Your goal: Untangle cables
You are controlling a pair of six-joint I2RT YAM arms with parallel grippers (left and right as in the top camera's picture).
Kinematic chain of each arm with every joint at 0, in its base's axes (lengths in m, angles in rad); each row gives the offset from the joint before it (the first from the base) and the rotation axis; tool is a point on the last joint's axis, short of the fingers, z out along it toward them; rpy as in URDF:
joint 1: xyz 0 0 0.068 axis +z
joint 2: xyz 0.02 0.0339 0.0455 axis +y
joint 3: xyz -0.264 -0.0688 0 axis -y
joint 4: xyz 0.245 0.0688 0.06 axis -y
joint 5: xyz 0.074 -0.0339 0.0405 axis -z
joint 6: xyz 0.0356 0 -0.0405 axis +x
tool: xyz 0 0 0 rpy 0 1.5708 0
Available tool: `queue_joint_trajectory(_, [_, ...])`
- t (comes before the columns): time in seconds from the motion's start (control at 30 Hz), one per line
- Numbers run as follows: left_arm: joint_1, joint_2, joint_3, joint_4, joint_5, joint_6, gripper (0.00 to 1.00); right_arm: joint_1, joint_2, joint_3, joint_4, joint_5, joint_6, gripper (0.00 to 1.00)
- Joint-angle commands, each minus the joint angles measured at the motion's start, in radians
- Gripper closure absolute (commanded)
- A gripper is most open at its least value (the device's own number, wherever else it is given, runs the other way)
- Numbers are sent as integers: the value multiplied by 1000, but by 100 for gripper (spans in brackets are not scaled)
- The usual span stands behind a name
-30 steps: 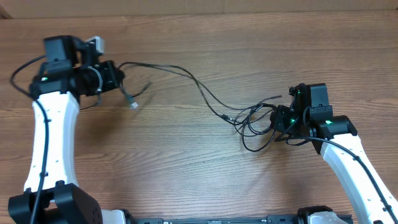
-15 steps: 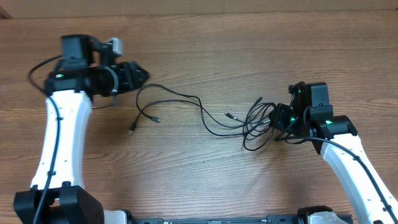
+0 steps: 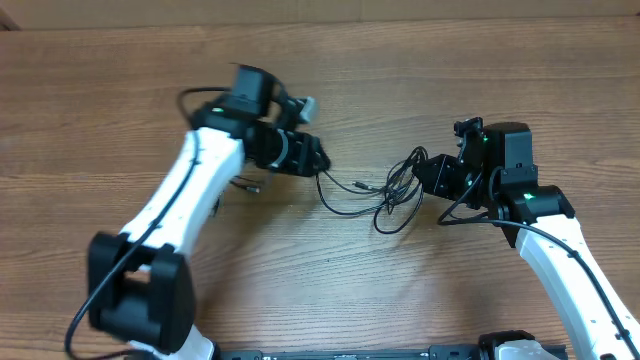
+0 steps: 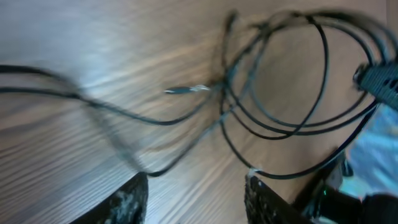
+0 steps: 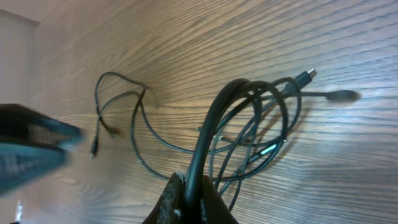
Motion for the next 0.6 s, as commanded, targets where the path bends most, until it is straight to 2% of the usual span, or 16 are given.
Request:
queue_joint_trajectory(0.0, [-69, 56, 17, 32, 97, 23, 51, 0, -1, 32, 15, -55, 10, 96])
queue_joint_trajectory(0.17, [-149, 109, 17, 118, 219, 22, 48, 0, -1, 32, 16, -53, 24, 96])
queue_joint_trajectory(0.33, [-211, 122, 17, 198, 224, 11, 44, 0, -1, 32, 15, -54, 24, 96])
queue_joint_trajectory(0.43, [-241, 123, 17, 230, 200, 10, 45, 0, -1, 32, 15, -54, 24, 96])
queue_joint_trajectory(0.57, [-277, 124, 17, 250, 70, -49, 47, 0, -1, 32, 15, -54, 24, 96])
